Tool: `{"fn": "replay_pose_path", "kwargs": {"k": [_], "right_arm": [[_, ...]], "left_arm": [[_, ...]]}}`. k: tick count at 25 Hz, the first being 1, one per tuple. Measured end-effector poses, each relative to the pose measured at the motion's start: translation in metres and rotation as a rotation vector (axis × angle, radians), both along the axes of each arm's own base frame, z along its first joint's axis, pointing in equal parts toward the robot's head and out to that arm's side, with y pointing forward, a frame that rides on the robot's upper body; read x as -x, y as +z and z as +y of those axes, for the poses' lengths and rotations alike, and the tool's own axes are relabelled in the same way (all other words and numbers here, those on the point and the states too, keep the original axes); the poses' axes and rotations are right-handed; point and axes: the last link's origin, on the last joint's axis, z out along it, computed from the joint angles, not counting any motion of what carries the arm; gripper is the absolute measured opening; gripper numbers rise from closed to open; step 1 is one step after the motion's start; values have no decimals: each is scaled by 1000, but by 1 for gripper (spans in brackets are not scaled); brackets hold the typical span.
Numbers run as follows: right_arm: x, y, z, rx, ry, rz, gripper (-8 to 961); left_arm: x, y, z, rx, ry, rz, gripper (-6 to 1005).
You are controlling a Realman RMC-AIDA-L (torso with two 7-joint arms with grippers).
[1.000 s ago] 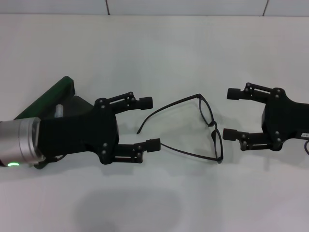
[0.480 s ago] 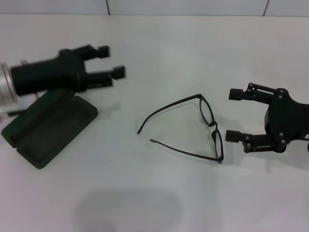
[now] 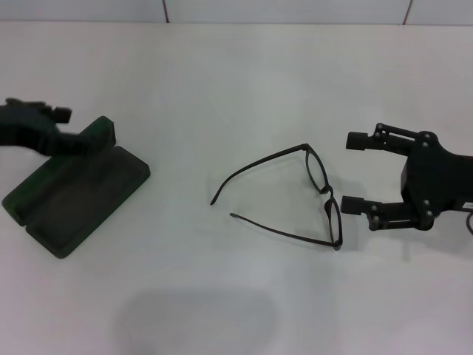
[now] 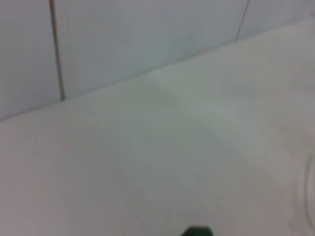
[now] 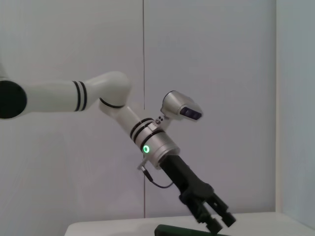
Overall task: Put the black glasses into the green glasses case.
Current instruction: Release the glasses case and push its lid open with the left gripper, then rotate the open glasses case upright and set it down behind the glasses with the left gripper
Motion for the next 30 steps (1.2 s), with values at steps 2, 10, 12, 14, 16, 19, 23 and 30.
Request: {"fn": "replay_pose_path", "kwargs": {"k": [2,10,12,14,16,19,23,30], "right_arm": [[1,0,1,-1,2,0,871],[7,0,7,-10,29,-7,871],[8,0,8,-11,32,-8,871],[8,0,8,-12,31,-11,871],[7,0,8,-14,28,-14,871],[5,-1,7,-22,29,-17,871],[4,-2,5,-27,35,-20,871],[2,-12,-7,17,52,-27,870]], "left_arm": [[-1,0,-7,6,9,50,871],[7,-11,-13,45,124,176,780],[6,-12,-12,45,143,174,750],[4,-12,-10,40,153,164,720],[0,-11,-8,34,153,149,663],[-3,-10,-6,36,148,141,539],[-7,-11,-2,41,134,145,378],[-50,-17,27,43,-68,132,212]]}}
